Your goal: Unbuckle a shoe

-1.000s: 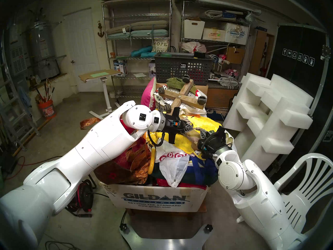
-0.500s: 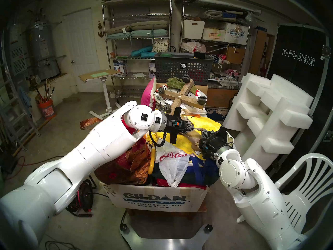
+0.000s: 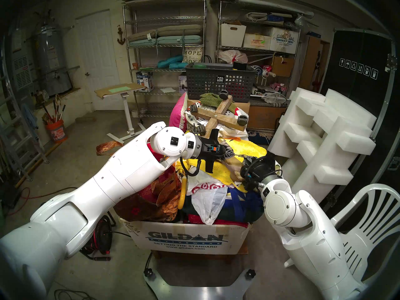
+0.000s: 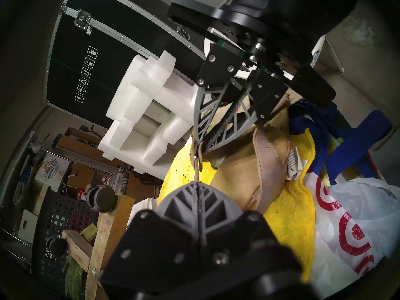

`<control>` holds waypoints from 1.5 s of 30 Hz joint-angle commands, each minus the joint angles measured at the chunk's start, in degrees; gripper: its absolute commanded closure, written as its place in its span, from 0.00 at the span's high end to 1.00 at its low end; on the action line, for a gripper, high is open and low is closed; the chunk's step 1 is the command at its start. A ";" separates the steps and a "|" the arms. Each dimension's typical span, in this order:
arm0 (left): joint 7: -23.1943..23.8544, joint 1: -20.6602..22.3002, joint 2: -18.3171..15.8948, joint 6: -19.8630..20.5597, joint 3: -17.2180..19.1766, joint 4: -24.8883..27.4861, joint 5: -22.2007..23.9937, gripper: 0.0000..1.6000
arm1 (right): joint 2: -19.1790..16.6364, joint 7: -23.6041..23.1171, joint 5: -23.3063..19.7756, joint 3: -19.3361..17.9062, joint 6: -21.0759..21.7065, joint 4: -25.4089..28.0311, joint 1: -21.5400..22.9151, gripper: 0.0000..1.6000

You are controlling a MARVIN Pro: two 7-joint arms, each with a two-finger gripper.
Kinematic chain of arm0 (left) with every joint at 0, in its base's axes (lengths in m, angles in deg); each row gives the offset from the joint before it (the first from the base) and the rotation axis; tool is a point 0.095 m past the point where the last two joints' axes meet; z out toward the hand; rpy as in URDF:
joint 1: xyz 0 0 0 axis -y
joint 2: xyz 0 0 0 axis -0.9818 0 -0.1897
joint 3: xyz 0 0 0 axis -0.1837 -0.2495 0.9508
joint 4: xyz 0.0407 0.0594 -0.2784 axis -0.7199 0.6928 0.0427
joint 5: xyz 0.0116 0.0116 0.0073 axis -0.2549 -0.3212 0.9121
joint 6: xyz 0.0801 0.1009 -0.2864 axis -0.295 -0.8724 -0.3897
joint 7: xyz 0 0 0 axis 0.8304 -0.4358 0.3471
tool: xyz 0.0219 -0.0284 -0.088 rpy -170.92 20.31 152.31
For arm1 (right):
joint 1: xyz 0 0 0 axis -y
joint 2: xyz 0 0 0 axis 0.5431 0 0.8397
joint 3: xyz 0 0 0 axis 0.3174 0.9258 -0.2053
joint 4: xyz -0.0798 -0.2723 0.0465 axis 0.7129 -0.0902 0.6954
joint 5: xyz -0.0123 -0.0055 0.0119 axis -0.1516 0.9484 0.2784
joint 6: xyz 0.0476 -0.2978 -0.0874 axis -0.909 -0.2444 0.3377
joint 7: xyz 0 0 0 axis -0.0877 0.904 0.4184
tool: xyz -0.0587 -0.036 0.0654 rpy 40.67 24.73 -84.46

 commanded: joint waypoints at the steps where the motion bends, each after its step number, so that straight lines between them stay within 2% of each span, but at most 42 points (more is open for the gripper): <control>1: -0.39 0.57 -0.37 -0.13 0.80 0.32 0.03 0.00 | 0.03 0.65 -0.51 -1.49 0.03 2.06 -0.47 0.42; 6: -0.51 0.55 -0.32 -0.27 0.74 0.09 0.01 0.00 | -0.06 -0.86 -0.93 -2.01 0.93 2.09 -0.42 0.45; 15: -0.47 0.81 -0.07 -0.53 0.62 -0.44 0.14 0.00 | 0.07 -0.72 -1.53 -2.39 1.09 1.74 -0.36 0.50; 17: -0.44 0.89 0.00 -0.62 0.58 -0.59 0.17 0.00 | -0.05 -0.67 -1.70 -2.39 0.75 1.60 -0.22 0.71; 18: -0.40 0.94 0.04 -0.66 0.56 -0.66 0.17 0.00 | -0.03 -0.74 -1.69 -2.29 0.72 1.50 0.11 0.72; 19: -0.39 0.97 0.07 -0.70 0.54 -0.72 0.17 0.00 | -0.01 -0.82 -1.68 -2.24 0.76 1.45 0.29 0.82; 22: -0.39 1.12 0.22 -0.78 0.48 -0.97 0.14 0.00 | -0.05 -0.81 -1.57 -2.13 0.54 1.22 1.04 0.86; 28: -0.38 1.31 0.44 -0.95 0.43 -1.39 0.10 0.00 | -0.30 -0.77 -1.73 -1.66 -0.57 0.56 1.91 0.71; 29: -0.37 1.33 0.47 -0.97 0.43 -1.44 0.10 0.00 | -0.26 -0.82 -1.71 -1.51 -0.66 0.49 2.05 0.62; 31: -0.32 1.39 0.51 -0.99 0.44 -1.52 0.13 0.00 | -0.44 -1.14 -1.59 -1.19 -0.99 0.47 2.36 0.49; 45: -0.23 1.62 0.77 -1.35 0.36 -2.17 0.08 0.00 | -1.31 -2.77 -1.51 0.52 -2.59 0.80 3.64 0.49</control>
